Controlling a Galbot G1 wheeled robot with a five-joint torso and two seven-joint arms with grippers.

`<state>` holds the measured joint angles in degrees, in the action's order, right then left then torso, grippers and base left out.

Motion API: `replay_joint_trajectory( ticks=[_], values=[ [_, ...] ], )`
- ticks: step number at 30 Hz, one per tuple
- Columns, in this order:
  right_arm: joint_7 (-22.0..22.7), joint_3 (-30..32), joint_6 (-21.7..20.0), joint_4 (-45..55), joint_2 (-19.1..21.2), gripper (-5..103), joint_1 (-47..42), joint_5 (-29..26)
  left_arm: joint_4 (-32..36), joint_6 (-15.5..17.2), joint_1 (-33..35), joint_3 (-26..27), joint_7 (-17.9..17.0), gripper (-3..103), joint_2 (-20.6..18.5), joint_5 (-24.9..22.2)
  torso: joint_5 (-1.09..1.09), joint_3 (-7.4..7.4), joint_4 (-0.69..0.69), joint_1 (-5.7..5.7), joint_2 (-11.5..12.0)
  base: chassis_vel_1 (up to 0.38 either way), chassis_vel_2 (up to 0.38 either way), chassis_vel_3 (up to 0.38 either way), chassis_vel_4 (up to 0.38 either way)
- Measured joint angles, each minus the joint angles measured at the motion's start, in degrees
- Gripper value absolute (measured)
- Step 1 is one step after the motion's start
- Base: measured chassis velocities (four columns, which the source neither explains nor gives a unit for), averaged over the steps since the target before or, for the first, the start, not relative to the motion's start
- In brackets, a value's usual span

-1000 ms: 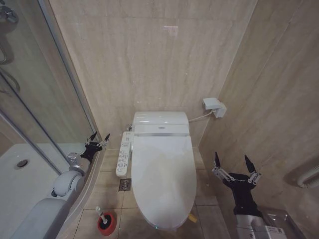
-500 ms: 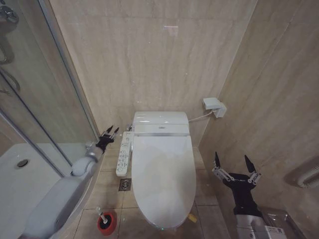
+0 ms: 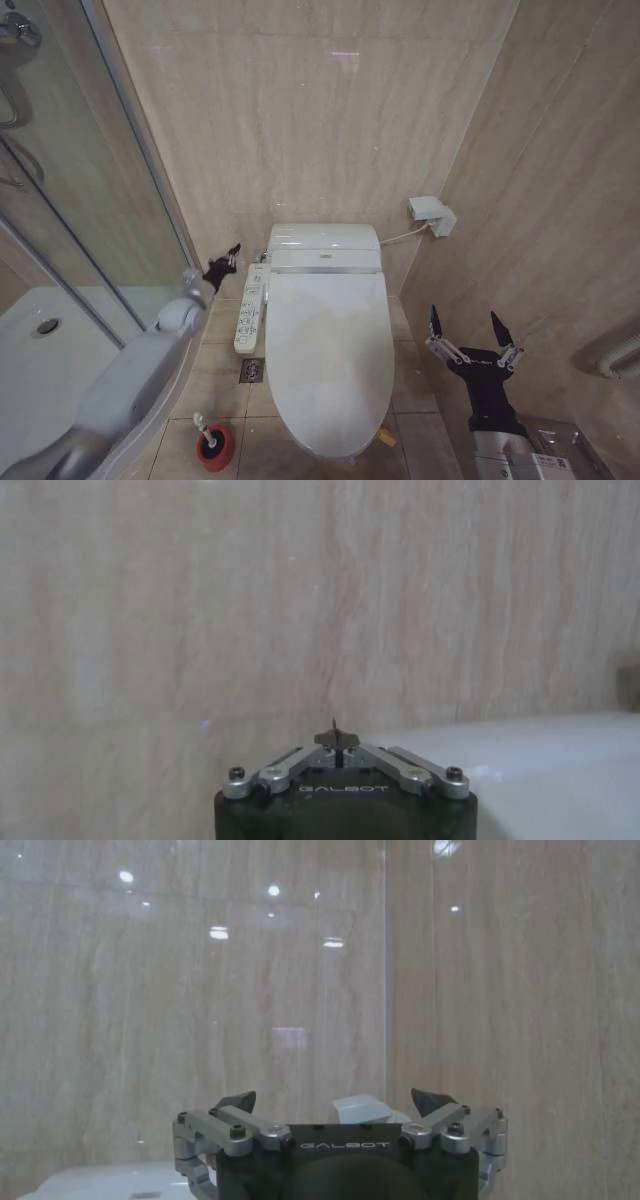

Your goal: Open the toilet lid, clean the toilet bowl with a toilet brush, close the toilet lid, and flush.

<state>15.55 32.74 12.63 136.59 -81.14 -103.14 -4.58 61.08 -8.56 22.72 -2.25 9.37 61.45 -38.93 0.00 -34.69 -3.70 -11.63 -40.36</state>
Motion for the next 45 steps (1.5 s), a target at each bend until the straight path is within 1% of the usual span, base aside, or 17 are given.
replay_joint_trajectory(
  ticks=[1, 2, 4, 8, 11, 12, 14, 18, 24, 27, 28, 30, 33, 35, 37, 42, 45],
  values=[
    [0.0, 0.0, 0.0, 0.0, 0.0, 100, 0.0, 0.0, 0.0, 0.0, 0.0, 0.0, 0.0, 4, 0.0, 0.0, 0.00, 0.00, 0.00, 0.00, 0.0, 0.000, 0.000, 0.000, 0.000],
    [0.0, 0.0, 0.0, 0.0, 0.0, 100, 0.0, 0.0, -2.1, -0.5, -2.3, -1.0, 0.5, 0, 0.7, -0.3, 0.01, 0.00, -0.03, -0.01, 0.0, 0.000, 0.000, 0.000, 0.000],
    [0.0, 0.0, 0.0, 0.0, 0.0, 100, 0.0, 0.0, -3.0, -0.7, -3.3, -1.5, 0.8, 0, 1.1, -0.4, 0.04, 0.01, -0.02, 0.00, 0.0, 0.000, 0.000, 0.000, 0.000],
    [0.0, 0.0, 0.0, 0.0, 0.0, 100, 0.0, 0.0, -3.4, -0.8, -3.5, -1.7, 0.9, 0, 1.2, -0.4, 0.00, 0.01, 0.07, 0.00, 0.0, 0.000, 0.000, 0.000, 0.000],
    [0.0, 0.0, 0.0, 0.0, 0.0, 100, 0.0, 0.0, -4.8, -1.0, -4.5, -2.2, 1.5, 0, 1.4, -0.5, -0.02, 0.00, 0.08, 0.01, 0.0, 0.000, 0.000, 0.000, 0.000],
    [0.0, 0.0, 0.0, 0.0, 0.0, 100, 0.0, 0.0, -6.8, -1.3, -5.9, -2.7, 2.3, 0, 1.7, -0.6, -0.02, 0.00, 0.04, 0.01, 0.0, 0.000, 0.000, 0.000, 0.000],
    [0.0, 0.0, 0.0, 0.0, 0.0, 100, 0.0, 0.0, -9.2, -1.6, -7.5, -3.3, 3.3, 0, 2.0, -0.8, -0.01, 0.01, 0.04, 0.01, 0.0, 0.000, 0.000, 0.000, 0.000],
    [0.0, 0.0, 0.0, 0.0, 0.0, 100, 0.0, 0.0, -17.2, -2.6, -13.0, -5.3, 6.7, 0, 3.1, -1.2, 0.02, 0.00, 0.01, 0.00, 0.0, 0.000, 0.000, 0.000, 0.000],
    [0.0, 0.0, 0.0, 0.0, 0.0, 100, 0.0, 0.0, -18.0, -2.7, -13.4, -5.6, 7.1, 0, 3.2, -1.2, 0.00, 0.00, 0.05, 0.00, 0.0, 0.000, 0.000, 0.000, 0.000],
    [0.0, 0.0, 0.0, 0.0, 0.0, 100, 0.0, 0.0, -18.7, -2.7, -13.2, -5.5, 8.6, 0, 2.9, -0.9, 0.00, 0.01, -0.01, 0.00, 0.0, 0.000, 0.000, 0.000, 0.000],
    [0.0, 0.0, 0.0, 0.0, 0.0, 100, 0.0, 0.0, -19.8, -2.7, -12.2, -5.0, 11.4, 0, 2.0, 0.3, 0.01, 0.02, -0.06, 0.00, 0.0, 0.000, 0.000, 0.000, 0.000],
    [0.0, 0.0, 0.0, 0.0, 0.0, 100, 0.0, 0.0, -22.2, -2.8, -10.5, -4.2, 15.1, 0, 0.8, 2.0, -0.03, -0.01, 0.13, -0.01, 0.0, 0.000, 0.000, 0.000, 0.000],
    [0.0, 0.0, 0.0, 0.0, 0.0, 100, 0.0, 0.0, -23.7, -3.4, -9.5, -3.6, 16.8, 0, 0.6, 3.2, -0.03, 0.01, 0.11, 0.01, 0.0, 0.000, 0.000, 0.000, 0.000],
    [0.0, 0.0, 0.0, 0.0, 0.0, 100, 0.0, 0.0, -23.9, -3.6, -9.3, -3.3, 17.1, 0, 0.5, 3.5, 0.02, 0.01, 0.10, 0.01, 0.0, 0.000, 0.000, 0.000, 0.000],
    [0.0, 0.0, 0.0, 0.0, 0.0, 100, 0.0, 0.0, -23.8, -3.8, -8.8, -3.1, 17.4, 0, 0.5, 3.6, -0.03, 0.01, -0.01, 0.01, 0.0, 0.000, 0.000, 0.000, 0.000],
    [0.0, 0.0, 0.0, 0.0, 0.0, 100, 0.0, 0.0, -23.0, -4.0, -8.6, -3.0, 17.6, 0, 0.5, 3.6, 0.01, 0.01, 0.00, 0.01, 0.0, 0.000, 0.000, 0.000, 0.000],
    [0.0, 0.0, 0.0, 0.0, 0.0, 100, 0.0, 0.0, -23.0, -4.2, -8.6, -3.0, 17.7, 0, 0.6, 3.5, 0.00, 0.01, 0.04, 0.01, 0.0, 0.000, 0.000, 0.000, 0.000]
  ],
)
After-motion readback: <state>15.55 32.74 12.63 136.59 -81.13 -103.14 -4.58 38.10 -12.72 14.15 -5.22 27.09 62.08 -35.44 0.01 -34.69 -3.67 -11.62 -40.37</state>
